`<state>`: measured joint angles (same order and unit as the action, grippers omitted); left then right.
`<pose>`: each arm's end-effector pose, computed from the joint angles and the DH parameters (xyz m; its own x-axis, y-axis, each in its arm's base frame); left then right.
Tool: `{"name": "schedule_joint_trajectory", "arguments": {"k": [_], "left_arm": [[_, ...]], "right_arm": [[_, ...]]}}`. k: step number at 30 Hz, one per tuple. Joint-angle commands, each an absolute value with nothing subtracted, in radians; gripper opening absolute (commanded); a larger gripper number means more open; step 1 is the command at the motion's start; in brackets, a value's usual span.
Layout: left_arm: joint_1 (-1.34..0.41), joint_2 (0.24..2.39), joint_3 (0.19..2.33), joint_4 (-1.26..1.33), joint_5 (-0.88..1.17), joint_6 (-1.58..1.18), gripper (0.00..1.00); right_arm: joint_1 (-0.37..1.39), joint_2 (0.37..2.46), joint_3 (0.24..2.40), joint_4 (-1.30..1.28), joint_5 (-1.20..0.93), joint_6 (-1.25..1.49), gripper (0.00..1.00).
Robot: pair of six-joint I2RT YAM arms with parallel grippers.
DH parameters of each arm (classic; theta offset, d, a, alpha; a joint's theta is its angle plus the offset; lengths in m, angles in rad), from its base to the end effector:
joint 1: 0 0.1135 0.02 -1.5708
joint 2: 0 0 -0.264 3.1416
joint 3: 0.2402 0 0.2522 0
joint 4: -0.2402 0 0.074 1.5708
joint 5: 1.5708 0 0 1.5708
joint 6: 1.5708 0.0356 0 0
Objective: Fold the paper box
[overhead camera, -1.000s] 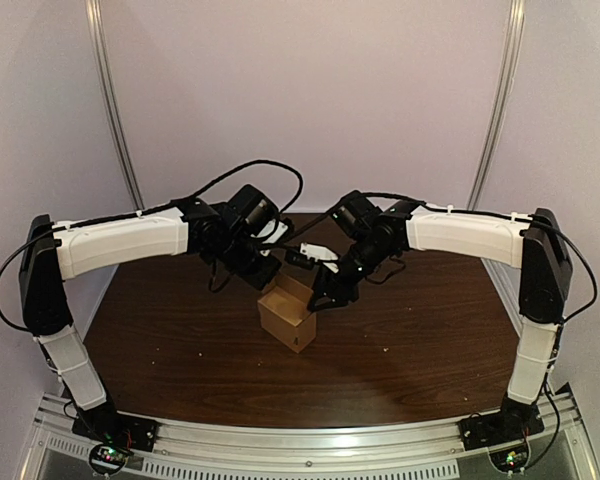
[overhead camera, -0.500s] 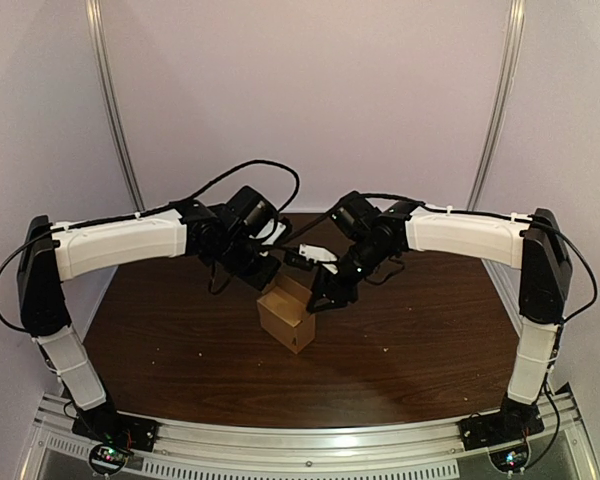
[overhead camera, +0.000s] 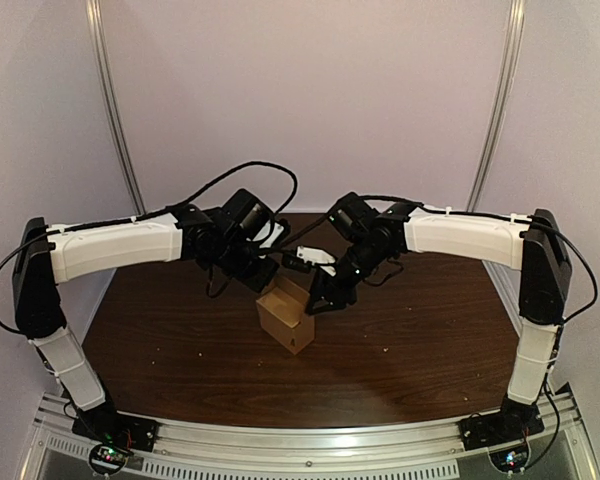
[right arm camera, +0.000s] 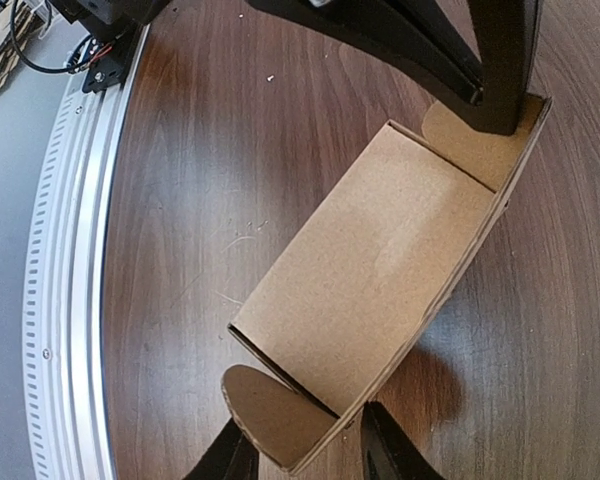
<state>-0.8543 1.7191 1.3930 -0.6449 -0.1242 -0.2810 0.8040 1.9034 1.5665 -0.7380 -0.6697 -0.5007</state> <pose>0.2476 -0.2776 0.2627 -0.7156 0.4027 -0.5707 0.5245 0.8494 -0.0583 0.2656 0.3075 0.2490 -0.1659 -0.7147 -0.6795 -0.9680 -0.0134 0.2505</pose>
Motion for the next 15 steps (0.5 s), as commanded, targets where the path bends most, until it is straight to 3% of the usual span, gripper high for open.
{"name": "schedule_joint_trajectory", "arguments": {"k": [1,15], "left_arm": [[-0.856,1.727,1.373,-0.717,-0.118,-0.259,0.00],[-0.856,1.729,1.393,-0.737,-0.118,-0.236,0.00]], "right_arm": [[0.814,1.916,1.595,-0.750,-0.634,-0.490,0.35],[0.814,1.928,1.609,-0.754,-0.629,-0.471,0.35]]}}
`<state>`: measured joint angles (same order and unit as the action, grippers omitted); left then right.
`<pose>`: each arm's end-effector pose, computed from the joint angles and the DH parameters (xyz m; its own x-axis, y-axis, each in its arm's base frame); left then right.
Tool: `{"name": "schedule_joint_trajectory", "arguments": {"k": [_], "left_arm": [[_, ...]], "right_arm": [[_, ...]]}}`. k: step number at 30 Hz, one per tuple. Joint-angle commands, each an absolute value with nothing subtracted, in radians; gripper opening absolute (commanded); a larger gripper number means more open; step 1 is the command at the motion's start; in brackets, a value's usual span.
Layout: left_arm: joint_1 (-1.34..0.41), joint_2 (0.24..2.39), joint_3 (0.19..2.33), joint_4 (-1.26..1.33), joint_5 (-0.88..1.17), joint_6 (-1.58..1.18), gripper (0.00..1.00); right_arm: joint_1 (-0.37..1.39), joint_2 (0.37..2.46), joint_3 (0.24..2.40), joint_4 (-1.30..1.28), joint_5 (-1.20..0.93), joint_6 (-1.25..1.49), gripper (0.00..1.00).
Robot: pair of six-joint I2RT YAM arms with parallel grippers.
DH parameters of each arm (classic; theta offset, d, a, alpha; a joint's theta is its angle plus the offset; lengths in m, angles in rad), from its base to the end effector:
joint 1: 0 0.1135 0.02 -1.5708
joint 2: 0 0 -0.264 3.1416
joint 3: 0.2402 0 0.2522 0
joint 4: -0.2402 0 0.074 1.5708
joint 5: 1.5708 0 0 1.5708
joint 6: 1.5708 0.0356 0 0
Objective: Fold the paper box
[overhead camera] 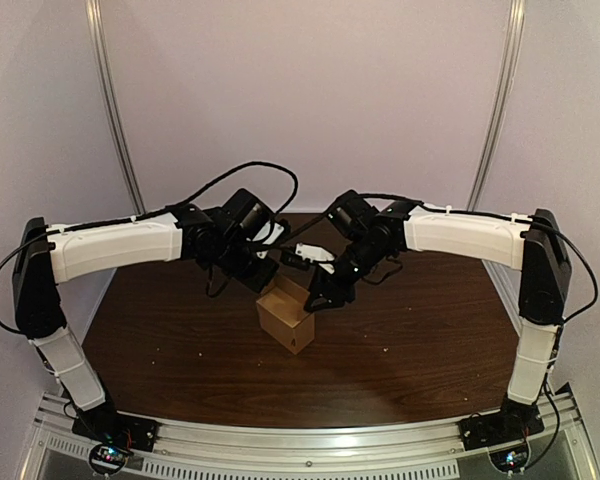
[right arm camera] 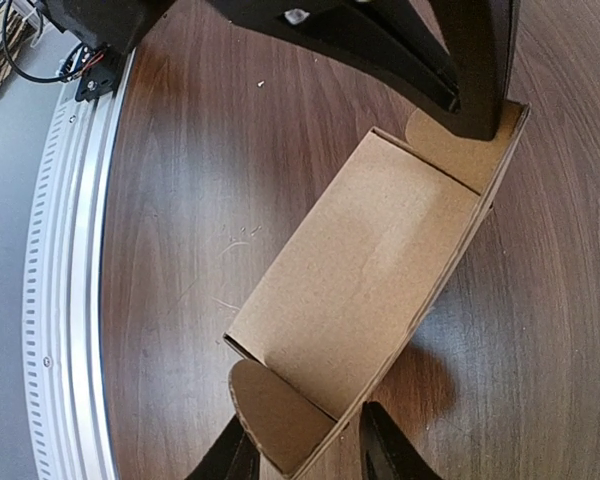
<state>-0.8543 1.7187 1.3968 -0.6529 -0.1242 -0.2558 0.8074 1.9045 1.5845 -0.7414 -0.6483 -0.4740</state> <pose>0.2474 -0.2774 0.2636 -0.7036 0.4256 -0.5690 0.5423 0.8391 -0.0428 0.2664 0.3095 0.2535 -0.1813 -0.7157 -0.6745 -0.9691 0.0132 0.2465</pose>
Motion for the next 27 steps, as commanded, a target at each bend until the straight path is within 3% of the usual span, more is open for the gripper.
{"name": "schedule_joint_trajectory", "arguments": {"k": [1,27], "left_arm": [[-0.856,1.730,1.392,-0.737,-0.119,-0.233,0.00],[-0.853,1.727,1.410,-0.767,-0.103,-0.176,0.00]], "right_arm": [[0.814,1.928,1.607,-0.757,-0.636,-0.480,0.35],[0.835,1.941,1.617,-0.772,-0.582,-0.474,0.35]]}}
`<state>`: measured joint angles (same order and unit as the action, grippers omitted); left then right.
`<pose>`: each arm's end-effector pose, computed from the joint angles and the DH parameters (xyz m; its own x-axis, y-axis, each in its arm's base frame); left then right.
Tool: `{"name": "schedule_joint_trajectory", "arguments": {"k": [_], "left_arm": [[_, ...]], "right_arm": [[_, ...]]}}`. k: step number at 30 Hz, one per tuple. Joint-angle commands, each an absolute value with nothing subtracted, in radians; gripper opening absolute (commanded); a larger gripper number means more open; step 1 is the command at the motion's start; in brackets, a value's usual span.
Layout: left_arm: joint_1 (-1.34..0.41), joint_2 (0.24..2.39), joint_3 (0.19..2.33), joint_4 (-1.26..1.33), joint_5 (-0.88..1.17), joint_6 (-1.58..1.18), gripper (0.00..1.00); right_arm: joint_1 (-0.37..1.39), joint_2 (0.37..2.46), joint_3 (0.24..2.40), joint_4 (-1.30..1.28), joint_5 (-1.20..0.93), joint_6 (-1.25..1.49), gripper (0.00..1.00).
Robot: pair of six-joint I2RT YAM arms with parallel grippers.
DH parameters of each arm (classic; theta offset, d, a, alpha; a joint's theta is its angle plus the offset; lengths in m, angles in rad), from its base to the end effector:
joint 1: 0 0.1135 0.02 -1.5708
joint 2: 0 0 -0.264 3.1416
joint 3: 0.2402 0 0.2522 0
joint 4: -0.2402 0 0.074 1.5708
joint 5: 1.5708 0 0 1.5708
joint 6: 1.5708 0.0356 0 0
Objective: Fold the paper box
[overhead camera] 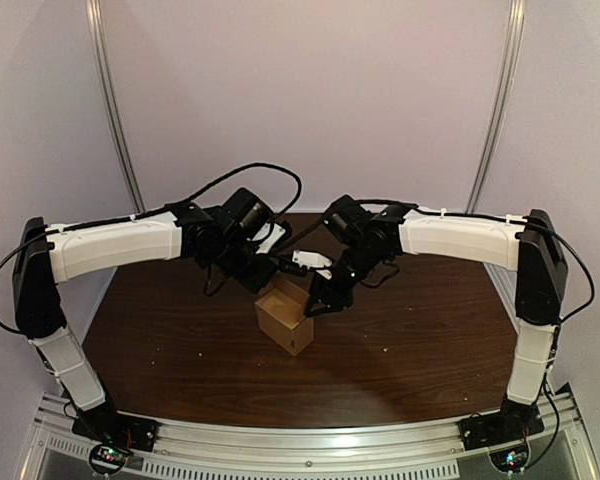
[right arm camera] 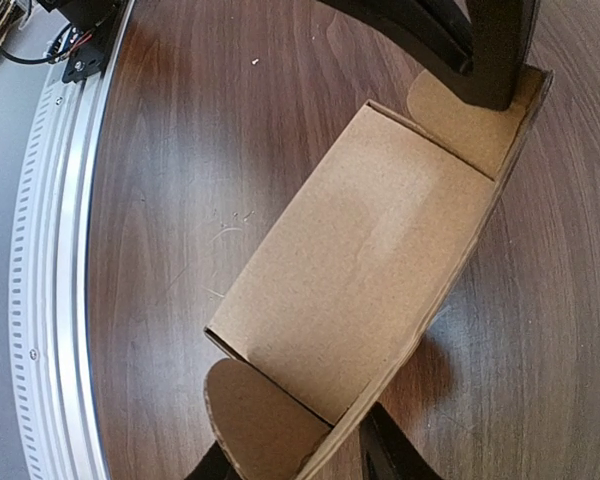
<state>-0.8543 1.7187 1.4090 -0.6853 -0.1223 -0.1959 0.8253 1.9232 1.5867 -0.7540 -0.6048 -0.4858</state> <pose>0.2463 -0.2762 0.2654 -0.6775 0.4838 -0.5540 0.5842 0.8116 -0.0056 0.2632 0.3149 0.2454 -0.1666 -0.7466 -0.6440 -0.9730 0.0185 0.2302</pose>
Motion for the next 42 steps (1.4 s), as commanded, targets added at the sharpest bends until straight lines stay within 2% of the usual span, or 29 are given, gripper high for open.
{"name": "schedule_joint_trajectory", "arguments": {"k": [1,17,42], "left_arm": [[-0.853,1.726,1.404,-0.764,-0.102,-0.176,0.00],[-0.854,1.700,1.339,-0.736,-0.093,-0.229,0.00],[-0.855,1.729,1.463,-0.807,-0.080,-0.347,0.00]], "right_arm": [[0.836,1.942,1.618,-0.772,-0.581,-0.474,0.35],[0.848,1.937,1.621,-0.775,-0.565,-0.481,0.35],[0.856,1.936,1.622,-0.793,-0.589,-0.507,0.35]]}}
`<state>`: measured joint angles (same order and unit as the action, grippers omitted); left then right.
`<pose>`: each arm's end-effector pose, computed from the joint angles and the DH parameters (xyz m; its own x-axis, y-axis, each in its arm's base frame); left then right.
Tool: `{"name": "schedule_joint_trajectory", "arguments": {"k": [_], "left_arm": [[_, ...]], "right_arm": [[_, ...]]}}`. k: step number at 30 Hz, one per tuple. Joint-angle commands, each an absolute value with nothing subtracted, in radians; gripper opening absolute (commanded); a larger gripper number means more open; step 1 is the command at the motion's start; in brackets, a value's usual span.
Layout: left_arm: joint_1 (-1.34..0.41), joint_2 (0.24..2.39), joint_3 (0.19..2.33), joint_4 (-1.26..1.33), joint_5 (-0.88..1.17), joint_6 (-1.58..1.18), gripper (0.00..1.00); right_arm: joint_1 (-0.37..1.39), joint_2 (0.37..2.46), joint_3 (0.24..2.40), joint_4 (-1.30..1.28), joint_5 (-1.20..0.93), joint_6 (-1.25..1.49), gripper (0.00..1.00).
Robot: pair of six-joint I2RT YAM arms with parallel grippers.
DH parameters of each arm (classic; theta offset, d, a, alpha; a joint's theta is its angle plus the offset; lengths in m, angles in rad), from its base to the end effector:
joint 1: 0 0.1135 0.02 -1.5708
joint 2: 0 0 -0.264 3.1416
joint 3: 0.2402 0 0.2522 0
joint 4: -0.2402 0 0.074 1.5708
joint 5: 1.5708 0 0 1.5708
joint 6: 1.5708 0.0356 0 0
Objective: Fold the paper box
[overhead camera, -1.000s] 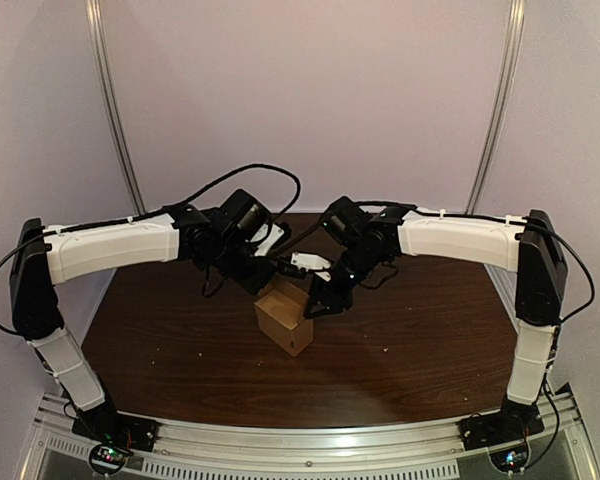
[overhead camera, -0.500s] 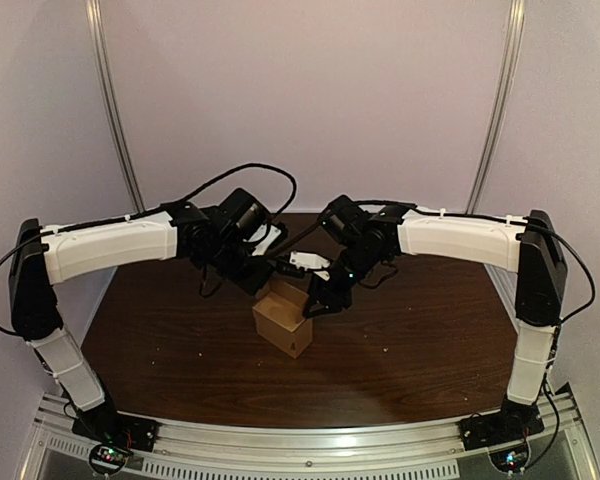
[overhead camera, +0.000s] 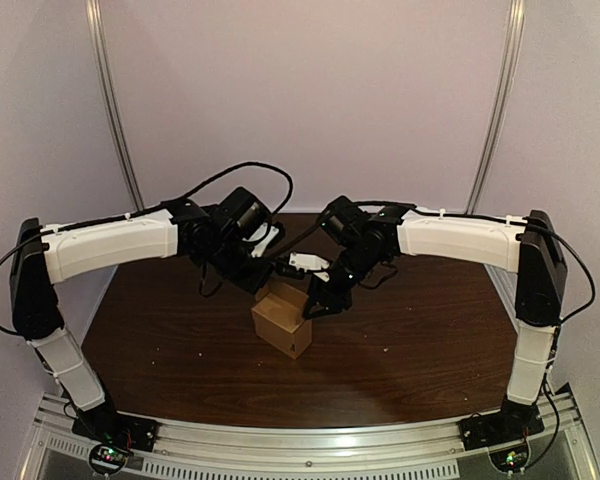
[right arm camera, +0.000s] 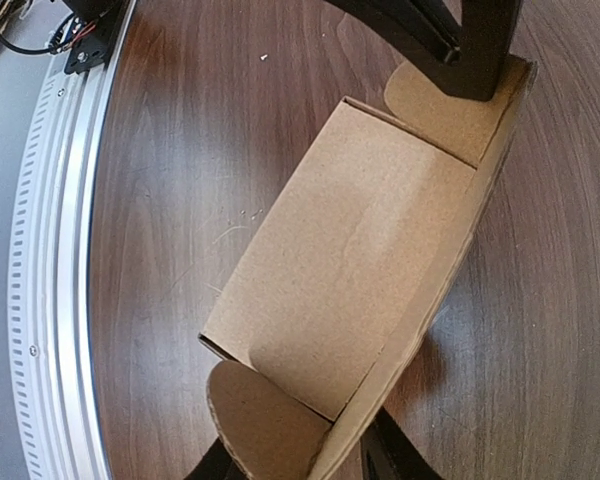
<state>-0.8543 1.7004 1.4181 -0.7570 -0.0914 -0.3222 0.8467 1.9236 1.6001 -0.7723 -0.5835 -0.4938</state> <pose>0.2399 -0.2705 0.2703 -0.7652 0.3985 -0.5057 0.5042 0.8593 -0.0859 0.2569 0.3201 0.2480 -0.1433 -0.7592 -0.6349 -0.9767 0.0049 0.2147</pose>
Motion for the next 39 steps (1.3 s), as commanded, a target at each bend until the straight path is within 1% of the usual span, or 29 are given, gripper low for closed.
{"name": "schedule_joint_trajectory", "arguments": {"k": [1,5,12,23,39], "left_arm": [[-0.856,1.732,1.471,-0.816,-0.084,-0.353,0.00],[-0.857,1.747,1.499,-0.839,-0.068,-0.365,0.00],[-0.866,1.747,1.474,-0.839,-0.058,-0.396,0.00],[-0.905,1.741,1.416,-0.825,-0.107,-0.319,0.00],[-0.925,1.720,1.344,-0.777,-0.114,-0.338,0.00]], "right_arm": [[0.856,1.935,1.621,-0.794,-0.589,-0.508,0.35],[0.856,1.932,1.620,-0.798,-0.588,-0.511,0.35],[0.857,1.935,1.618,-0.800,-0.590,-0.514,0.35],[0.864,1.936,1.620,-0.801,-0.585,-0.517,0.35],[0.877,1.931,1.618,-0.775,-0.555,-0.480,0.35]]}}
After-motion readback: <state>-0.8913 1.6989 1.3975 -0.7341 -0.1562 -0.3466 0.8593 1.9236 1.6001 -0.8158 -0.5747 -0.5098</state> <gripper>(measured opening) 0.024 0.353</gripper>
